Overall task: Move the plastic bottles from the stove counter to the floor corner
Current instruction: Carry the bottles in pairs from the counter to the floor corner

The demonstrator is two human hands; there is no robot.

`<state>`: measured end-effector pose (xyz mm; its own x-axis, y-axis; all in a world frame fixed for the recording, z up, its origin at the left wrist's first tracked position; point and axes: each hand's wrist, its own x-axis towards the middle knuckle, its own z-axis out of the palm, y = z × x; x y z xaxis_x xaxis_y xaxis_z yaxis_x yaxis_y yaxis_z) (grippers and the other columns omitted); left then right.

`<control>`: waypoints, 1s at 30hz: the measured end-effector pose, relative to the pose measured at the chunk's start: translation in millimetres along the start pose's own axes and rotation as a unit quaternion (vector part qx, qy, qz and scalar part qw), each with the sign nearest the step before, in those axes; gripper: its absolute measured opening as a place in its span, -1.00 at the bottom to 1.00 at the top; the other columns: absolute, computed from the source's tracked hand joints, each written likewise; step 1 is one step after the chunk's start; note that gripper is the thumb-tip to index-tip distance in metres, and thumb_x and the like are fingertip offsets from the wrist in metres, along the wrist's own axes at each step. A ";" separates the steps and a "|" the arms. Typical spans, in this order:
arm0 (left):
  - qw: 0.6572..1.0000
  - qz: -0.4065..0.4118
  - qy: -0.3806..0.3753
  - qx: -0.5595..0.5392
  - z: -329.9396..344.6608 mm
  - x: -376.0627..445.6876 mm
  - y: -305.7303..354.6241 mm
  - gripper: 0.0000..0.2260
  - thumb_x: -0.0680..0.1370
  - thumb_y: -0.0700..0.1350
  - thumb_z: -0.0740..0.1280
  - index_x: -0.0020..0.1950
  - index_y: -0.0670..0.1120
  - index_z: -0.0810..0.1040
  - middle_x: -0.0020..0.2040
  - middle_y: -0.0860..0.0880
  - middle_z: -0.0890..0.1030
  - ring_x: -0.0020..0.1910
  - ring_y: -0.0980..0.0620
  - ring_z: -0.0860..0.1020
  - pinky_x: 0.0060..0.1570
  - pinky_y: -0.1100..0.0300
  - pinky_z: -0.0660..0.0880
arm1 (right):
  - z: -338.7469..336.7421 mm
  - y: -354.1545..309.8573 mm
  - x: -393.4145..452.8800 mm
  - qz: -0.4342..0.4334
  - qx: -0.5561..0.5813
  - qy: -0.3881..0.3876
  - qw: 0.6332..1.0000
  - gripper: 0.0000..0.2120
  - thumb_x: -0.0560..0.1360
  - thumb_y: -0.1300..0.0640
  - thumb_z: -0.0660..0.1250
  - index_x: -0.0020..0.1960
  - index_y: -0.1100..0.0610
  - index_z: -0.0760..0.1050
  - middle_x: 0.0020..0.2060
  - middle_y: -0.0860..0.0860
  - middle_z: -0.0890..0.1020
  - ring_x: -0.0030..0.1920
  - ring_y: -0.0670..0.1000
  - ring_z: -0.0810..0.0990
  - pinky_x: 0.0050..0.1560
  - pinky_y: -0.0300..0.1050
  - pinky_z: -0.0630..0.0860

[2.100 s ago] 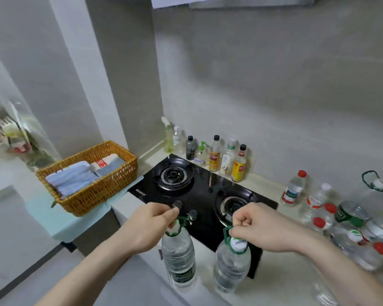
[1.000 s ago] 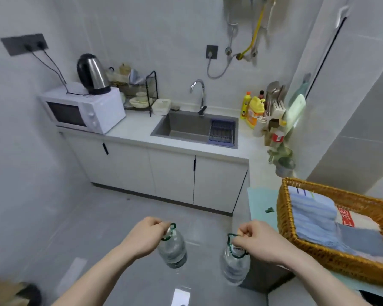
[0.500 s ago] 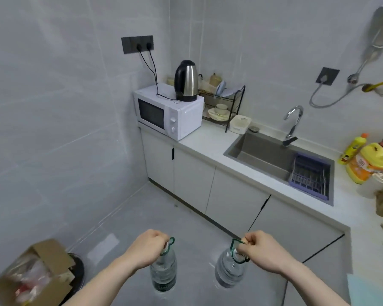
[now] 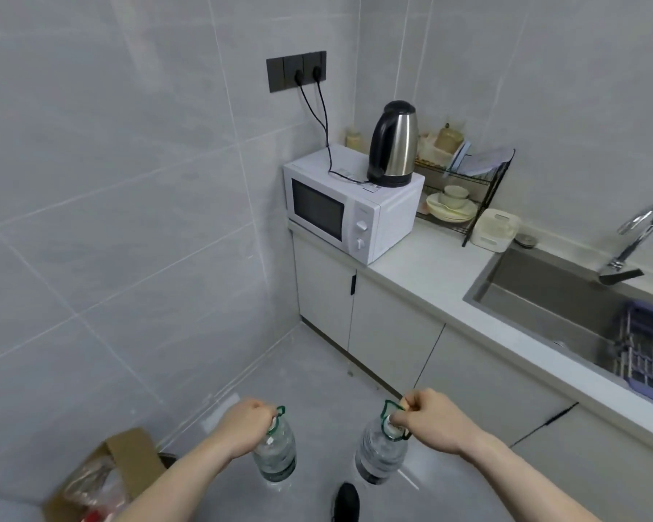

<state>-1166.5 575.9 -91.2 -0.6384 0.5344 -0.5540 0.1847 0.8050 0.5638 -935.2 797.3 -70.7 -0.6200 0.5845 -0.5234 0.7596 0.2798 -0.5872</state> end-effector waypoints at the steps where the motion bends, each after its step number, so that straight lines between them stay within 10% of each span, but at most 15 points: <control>1: 1.000 -0.005 0.002 -0.003 -6.1 16.5 2.2 -0.83 0.40 -0.07 0.25 -0.36 -0.04 0.31 -0.45 0.00 0.34 -0.41 -0.02 0.30 -0.34 0.10 0.16 | -1.2 -7.5 17.8 -0.003 0.003 -0.006 1.000 -0.69 0.39 0.00 0.39 -0.36 0.05 0.30 -0.49 -0.08 0.38 -0.41 -0.04 0.31 -0.33 -0.16 0.28; 13: 0.995 -0.079 0.035 -0.050 -79.5 195.8 31.2 -0.82 0.41 -0.10 0.27 -0.34 -0.02 0.30 -0.49 -0.01 0.30 -0.43 -0.02 0.26 -0.42 0.20 0.16 | -22.9 -98.8 215.9 0.027 -0.061 -0.073 0.995 -0.71 0.36 0.06 0.36 -0.40 0.07 0.27 -0.45 -0.07 0.36 -0.37 -0.01 0.30 -0.40 -0.17 0.23; 30: 0.985 -0.041 -0.139 0.090 -148.0 496.3 50.7 -0.77 0.55 -0.16 0.20 -0.32 -0.04 0.42 -0.29 0.01 0.51 -0.23 -0.01 0.49 -0.31 0.20 0.39 | 20.9 -174.1 477.6 0.182 0.038 -0.047 0.981 -0.75 0.50 0.01 0.35 -0.32 0.05 0.49 -0.33 -0.01 0.55 -0.33 -0.04 0.49 -0.33 -0.22 0.37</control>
<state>-1584.5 843.8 -246.9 -0.4311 0.4958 -0.7539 0.2868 0.8675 0.4065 -1367.6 1011.8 -231.4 -0.3290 0.5606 -0.7599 0.9195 0.0067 -0.3931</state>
